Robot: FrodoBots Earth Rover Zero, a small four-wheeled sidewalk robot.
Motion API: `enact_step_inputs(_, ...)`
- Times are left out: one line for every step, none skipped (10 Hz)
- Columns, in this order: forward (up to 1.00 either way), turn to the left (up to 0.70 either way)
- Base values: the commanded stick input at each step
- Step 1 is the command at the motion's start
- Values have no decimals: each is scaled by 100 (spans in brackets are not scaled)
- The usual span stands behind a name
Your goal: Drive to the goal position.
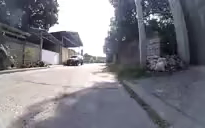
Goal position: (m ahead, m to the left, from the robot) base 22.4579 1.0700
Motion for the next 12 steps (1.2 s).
enact_step_inputs(100, 0)
enact_step_inputs(100, 0)
enact_step_inputs(100, 0)
enact_step_inputs(100, 0)
enact_step_inputs(100, 0)
enact_step_inputs(100, 0)
enact_step_inputs(100, 0)
enact_step_inputs(100, 0)
enact_step_inputs(100, 0)
enact_step_inputs(100, 0)
enact_step_inputs(100, 0)
enact_step_inputs(100, 0)
